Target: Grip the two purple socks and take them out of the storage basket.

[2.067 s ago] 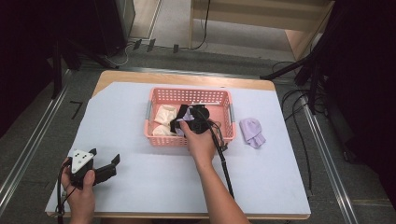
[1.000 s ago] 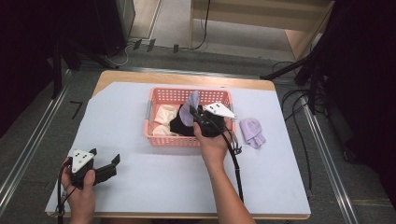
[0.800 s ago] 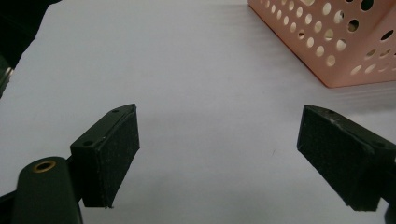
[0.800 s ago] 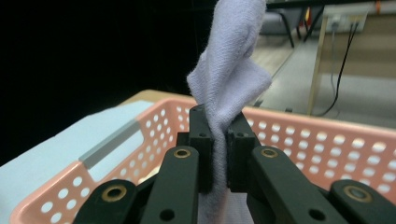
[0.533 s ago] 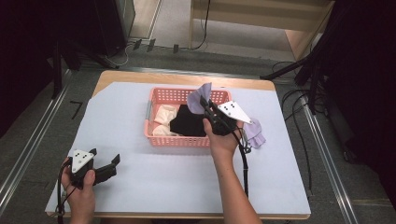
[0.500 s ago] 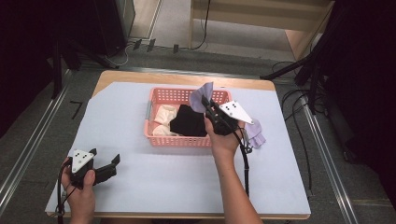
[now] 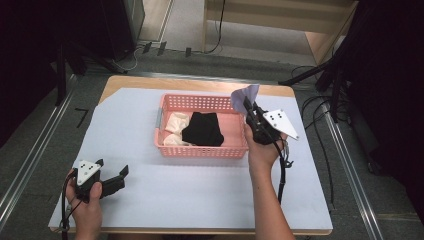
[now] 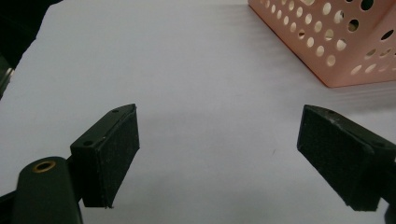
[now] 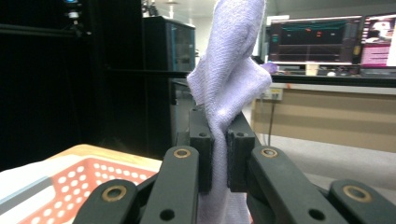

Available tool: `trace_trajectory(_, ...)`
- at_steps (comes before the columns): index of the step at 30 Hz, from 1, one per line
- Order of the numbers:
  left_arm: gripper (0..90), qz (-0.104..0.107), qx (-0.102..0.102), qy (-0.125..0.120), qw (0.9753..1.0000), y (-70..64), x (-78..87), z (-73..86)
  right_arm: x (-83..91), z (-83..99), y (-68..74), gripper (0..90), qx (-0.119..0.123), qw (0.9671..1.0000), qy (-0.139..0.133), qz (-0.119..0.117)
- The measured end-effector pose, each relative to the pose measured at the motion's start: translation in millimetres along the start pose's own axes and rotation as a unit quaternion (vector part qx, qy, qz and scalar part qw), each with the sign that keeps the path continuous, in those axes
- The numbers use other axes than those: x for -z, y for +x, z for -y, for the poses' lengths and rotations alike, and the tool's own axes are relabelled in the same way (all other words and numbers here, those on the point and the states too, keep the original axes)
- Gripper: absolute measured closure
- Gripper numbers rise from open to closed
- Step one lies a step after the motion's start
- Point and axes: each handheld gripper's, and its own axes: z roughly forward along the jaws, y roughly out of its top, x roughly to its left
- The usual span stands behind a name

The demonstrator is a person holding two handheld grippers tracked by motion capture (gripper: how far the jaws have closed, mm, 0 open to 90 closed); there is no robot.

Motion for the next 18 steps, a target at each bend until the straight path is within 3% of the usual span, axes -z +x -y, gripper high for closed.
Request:
trace_trajectory(7, 13.7, 0.001, -0.001, 0.001, 1.0, 0.0, 0.3, 0.0, 14.8, 6.0, -26.8, 83.9, 0.014, 0.9988, 0.006, 0.047)
trace_trajectory(10, 13.7, 0.0, -0.001, 0.0, 1.0, -0.3, 0.1, 0.1, 20.3, 12.7, -39.6, 83.9, 0.009, 0.9974, 0.014, 0.07)
trace_trajectory(13, 13.7, -0.001, -0.001, 0.0, 1.0, -0.3, 0.3, 0.1, 24.2, 21.0, -50.2, 84.0, 0.003, 0.9944, 0.032, 0.101)
trace_trajectory(16, 13.7, 0.0, -0.001, 0.0, 1.0, -0.3, 0.5, 0.1, 26.4, 35.0, -59.9, 82.7, -0.011, 0.9915, 0.062, 0.114)
trace_trajectory(17, 13.7, 0.0, -0.001, 0.0, 1.0, -0.2, 0.5, 0.1, 26.2, 39.5, -63.2, 75.6, -0.015, 0.9912, 0.072, 0.11)
trace_trajectory(18, 13.7, 0.0, -0.001, 0.0, 1.0, -0.2, 0.5, 0.1, 27.3, 43.0, -65.2, 60.4, -0.026, 0.9893, 0.085, 0.116)
